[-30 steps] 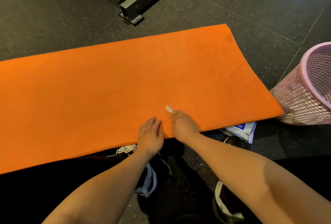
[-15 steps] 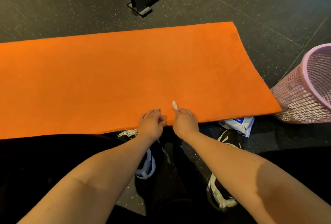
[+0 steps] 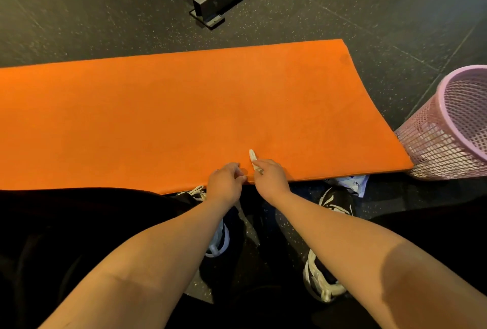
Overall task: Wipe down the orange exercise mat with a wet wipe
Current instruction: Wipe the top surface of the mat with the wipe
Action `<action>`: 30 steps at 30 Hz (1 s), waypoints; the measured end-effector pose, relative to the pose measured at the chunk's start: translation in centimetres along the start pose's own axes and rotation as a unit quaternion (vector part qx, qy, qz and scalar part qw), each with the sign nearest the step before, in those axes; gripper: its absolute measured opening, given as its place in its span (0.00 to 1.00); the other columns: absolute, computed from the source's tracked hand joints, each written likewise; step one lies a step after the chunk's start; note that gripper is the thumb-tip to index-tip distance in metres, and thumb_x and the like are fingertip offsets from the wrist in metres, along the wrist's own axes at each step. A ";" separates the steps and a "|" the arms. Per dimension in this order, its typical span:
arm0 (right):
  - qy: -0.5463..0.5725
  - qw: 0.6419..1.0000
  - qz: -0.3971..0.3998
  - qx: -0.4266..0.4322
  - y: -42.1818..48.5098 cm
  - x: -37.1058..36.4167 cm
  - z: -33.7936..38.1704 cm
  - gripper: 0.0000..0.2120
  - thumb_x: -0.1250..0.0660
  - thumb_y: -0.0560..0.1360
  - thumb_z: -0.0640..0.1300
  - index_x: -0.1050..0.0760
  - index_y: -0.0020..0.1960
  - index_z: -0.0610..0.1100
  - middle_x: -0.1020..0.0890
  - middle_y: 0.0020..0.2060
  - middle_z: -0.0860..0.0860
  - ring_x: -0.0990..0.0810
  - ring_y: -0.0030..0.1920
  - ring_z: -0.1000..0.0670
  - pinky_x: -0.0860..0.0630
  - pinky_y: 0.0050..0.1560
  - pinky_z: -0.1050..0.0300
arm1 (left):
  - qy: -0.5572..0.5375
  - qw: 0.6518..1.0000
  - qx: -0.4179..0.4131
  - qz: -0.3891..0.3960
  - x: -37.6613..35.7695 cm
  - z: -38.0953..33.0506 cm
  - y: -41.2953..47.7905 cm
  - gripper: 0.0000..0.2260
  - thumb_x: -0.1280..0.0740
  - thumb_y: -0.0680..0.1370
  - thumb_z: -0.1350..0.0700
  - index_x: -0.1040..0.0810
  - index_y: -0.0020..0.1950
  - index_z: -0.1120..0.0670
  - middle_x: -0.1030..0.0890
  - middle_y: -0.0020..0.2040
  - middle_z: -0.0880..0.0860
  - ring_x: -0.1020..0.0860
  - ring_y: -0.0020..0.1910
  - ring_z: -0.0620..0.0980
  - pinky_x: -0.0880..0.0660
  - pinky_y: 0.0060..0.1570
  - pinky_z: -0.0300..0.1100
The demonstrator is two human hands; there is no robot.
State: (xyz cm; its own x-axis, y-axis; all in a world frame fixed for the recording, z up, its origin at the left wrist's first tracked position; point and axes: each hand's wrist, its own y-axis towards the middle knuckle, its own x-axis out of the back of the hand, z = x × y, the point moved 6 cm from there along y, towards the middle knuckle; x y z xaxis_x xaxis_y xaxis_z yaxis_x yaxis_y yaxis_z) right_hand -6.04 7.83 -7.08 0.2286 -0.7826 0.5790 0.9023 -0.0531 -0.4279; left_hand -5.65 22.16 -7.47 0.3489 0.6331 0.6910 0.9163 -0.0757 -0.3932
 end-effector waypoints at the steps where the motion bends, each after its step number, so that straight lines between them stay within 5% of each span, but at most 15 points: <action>1: 0.016 1.000 -0.011 -0.003 0.1 0.4 0.1 0.18 0.41 0.84 0.41 0.26 0.73 0.45 0.27 0.70 0.50 0.29 0.69 0.49 0.33 0.68 0.58 | 0.005 1.000 -0.003 0.001 0.0 0.0 0.0 0.04 0.32 0.80 0.54 0.25 0.47 0.48 0.23 0.69 0.51 0.26 0.68 0.55 0.35 0.70 0.56; 3: 0.035 0.999 -0.030 -0.004 0.5 1.2 0.3 0.17 0.41 0.84 0.40 0.25 0.71 0.44 0.26 0.68 0.48 0.26 0.66 0.47 0.29 0.63 0.58 | 0.014 1.000 0.001 0.006 0.0 -0.2 0.3 0.03 0.32 0.79 0.52 0.23 0.52 0.45 0.22 0.66 0.50 0.27 0.68 0.55 0.33 0.69 0.56; 6: 0.069 0.997 -0.043 -0.007 0.8 1.9 0.5 0.14 0.39 0.84 0.40 0.24 0.67 0.46 0.26 0.64 0.47 0.25 0.62 0.46 0.29 0.57 0.59 | -0.006 1.000 0.028 0.013 0.1 -0.9 0.8 0.16 0.34 0.78 0.48 0.26 0.66 0.40 0.21 0.65 0.45 0.28 0.69 0.52 0.35 0.70 0.55; 11: 0.171 0.984 -0.050 -0.028 0.7 2.2 1.0 0.10 0.40 0.83 0.37 0.24 0.60 0.47 0.24 0.61 0.49 0.23 0.55 0.48 0.26 0.45 0.60 | -0.166 0.984 0.049 0.037 0.1 -3.0 1.7 0.20 0.38 0.82 0.46 0.32 0.74 0.43 0.19 0.60 0.45 0.22 0.61 0.51 0.28 0.65 0.56; 14: 0.190 0.980 -0.054 -0.031 0.6 2.6 1.2 0.11 0.41 0.83 0.36 0.24 0.58 0.47 0.24 0.60 0.50 0.23 0.54 0.48 0.27 0.43 0.60 | -0.213 0.975 0.061 0.023 0.5 -3.7 1.7 0.16 0.37 0.84 0.52 0.30 0.72 0.48 0.17 0.54 0.50 0.19 0.51 0.52 0.24 0.48 0.48; 17: 0.185 0.979 -0.075 -0.039 0.8 3.1 1.0 0.14 0.42 0.81 0.33 0.23 0.55 0.48 0.24 0.60 0.49 0.24 0.57 0.48 0.28 0.51 0.56 | -0.232 0.970 0.065 -0.008 0.9 -3.9 1.8 0.11 0.36 0.82 0.58 0.26 0.65 0.52 0.17 0.50 0.54 0.20 0.42 0.49 0.30 0.36 0.41; 25: 0.225 0.965 -0.103 -0.086 1.1 4.1 0.4 0.15 0.44 0.80 0.33 0.23 0.54 0.48 0.21 0.56 0.49 0.23 0.49 0.48 0.30 0.38 0.59 | -0.286 0.953 0.077 -0.059 1.5 -4.8 1.3 0.09 0.38 0.81 0.62 0.26 0.58 0.50 0.23 0.52 0.52 0.24 0.38 0.49 0.30 0.30 0.38; 30: 0.210 0.969 -0.096 -0.090 1.2 4.0 0.6 0.09 0.42 0.83 0.45 0.27 0.61 0.51 0.22 0.56 0.49 0.22 0.48 0.47 0.30 0.38 0.57 | -0.314 0.943 0.089 -0.064 1.6 -5.1 1.5 0.16 0.40 0.78 0.69 0.28 0.60 0.51 0.23 0.53 0.53 0.24 0.39 0.49 0.29 0.28 0.34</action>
State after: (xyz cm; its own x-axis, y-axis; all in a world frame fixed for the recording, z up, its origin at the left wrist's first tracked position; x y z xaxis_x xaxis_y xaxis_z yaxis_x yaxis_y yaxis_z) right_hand -3.82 4.96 -4.87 -0.1400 -0.9292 0.3422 0.8260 -0.3001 -0.4771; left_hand -2.71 19.14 -3.87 0.0022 0.9637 0.2668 0.8756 0.1270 -0.4660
